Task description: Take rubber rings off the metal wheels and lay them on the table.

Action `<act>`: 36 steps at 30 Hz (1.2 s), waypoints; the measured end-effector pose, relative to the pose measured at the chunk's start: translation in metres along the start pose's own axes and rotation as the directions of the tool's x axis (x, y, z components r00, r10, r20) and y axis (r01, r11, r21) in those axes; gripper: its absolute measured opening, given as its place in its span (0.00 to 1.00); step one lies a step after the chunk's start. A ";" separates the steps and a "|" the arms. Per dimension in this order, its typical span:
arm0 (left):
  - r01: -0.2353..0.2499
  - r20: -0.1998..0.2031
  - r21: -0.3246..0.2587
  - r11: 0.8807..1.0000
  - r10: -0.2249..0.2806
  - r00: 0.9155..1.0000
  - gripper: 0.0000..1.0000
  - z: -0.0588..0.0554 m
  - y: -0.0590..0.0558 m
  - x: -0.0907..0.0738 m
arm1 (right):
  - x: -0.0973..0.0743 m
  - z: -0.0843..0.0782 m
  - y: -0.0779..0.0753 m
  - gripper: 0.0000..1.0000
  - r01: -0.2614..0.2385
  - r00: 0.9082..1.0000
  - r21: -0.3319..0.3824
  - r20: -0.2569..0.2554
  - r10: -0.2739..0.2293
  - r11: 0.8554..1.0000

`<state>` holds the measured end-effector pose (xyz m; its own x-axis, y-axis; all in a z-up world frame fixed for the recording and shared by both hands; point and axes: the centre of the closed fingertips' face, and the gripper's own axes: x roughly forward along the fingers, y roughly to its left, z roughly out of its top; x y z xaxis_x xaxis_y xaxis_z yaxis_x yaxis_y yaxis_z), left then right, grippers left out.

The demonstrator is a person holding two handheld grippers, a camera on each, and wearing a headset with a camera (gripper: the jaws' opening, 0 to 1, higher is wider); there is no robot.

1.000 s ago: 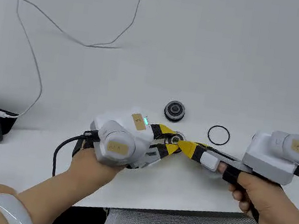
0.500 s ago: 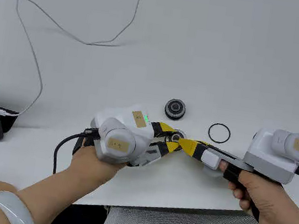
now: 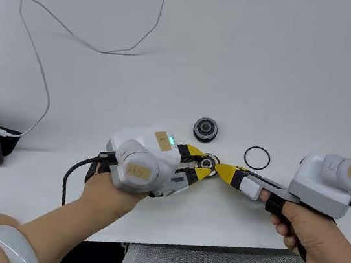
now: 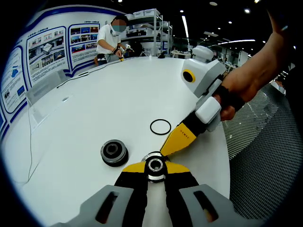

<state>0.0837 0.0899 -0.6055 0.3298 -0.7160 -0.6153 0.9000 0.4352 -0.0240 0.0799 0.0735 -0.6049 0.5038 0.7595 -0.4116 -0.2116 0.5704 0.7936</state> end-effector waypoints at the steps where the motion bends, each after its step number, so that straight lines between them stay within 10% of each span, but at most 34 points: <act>1: 0.000 0.000 0.000 1.000 0.000 1.000 0.13 0.000 0.000 0.000 | 0.000 0.000 0.000 0.05 0.003 1.000 -0.002 0.000 -0.003 1.000; 36: 0.000 -0.001 -0.004 1.000 0.000 1.000 0.13 -0.002 0.001 -0.001 | -0.001 0.001 -0.005 0.01 0.019 1.000 -0.054 -0.013 -0.020 0.998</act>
<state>0.0835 0.0917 -0.6065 0.3299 -0.7154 -0.6159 0.8987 0.4377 -0.0269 0.0816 0.0690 -0.6079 0.4969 0.7520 -0.4331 -0.2468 0.6009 0.7603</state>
